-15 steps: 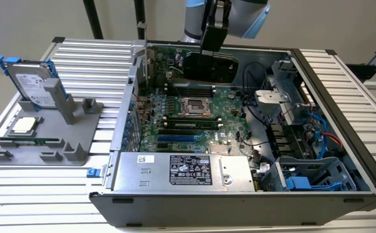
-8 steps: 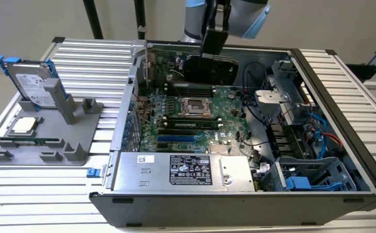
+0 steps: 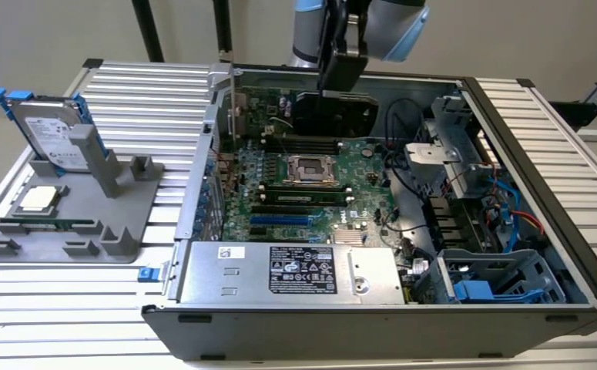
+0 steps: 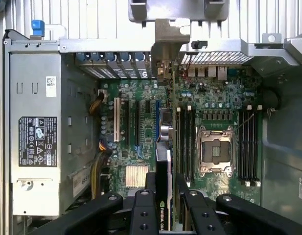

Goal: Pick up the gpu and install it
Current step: 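Insert the gpu into the slot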

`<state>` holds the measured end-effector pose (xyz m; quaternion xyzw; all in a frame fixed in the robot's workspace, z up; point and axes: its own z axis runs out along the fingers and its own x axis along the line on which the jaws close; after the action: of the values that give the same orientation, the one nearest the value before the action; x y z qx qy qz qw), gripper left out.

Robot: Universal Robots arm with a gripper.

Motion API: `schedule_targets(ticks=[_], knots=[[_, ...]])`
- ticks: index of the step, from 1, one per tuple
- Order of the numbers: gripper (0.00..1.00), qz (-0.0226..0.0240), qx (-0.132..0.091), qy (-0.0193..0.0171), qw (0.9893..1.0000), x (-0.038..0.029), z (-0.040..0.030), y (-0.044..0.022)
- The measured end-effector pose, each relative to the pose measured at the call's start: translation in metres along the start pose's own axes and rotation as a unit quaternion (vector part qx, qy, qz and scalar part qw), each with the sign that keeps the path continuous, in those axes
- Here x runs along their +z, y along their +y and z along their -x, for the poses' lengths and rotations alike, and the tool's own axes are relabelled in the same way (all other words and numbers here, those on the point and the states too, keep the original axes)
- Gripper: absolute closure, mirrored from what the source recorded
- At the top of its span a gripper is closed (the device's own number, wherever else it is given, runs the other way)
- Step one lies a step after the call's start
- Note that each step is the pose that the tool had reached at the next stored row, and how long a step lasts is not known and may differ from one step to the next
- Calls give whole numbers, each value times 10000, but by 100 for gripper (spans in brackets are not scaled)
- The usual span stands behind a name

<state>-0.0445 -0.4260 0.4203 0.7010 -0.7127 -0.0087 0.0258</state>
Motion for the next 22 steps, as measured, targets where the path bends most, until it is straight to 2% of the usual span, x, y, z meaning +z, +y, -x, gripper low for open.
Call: schedule_targets(ticks=[9,22], knots=[[100,-2,-40,2,10000,11,0,0],[100,-17,-40,3,10000,60,1,-5]])
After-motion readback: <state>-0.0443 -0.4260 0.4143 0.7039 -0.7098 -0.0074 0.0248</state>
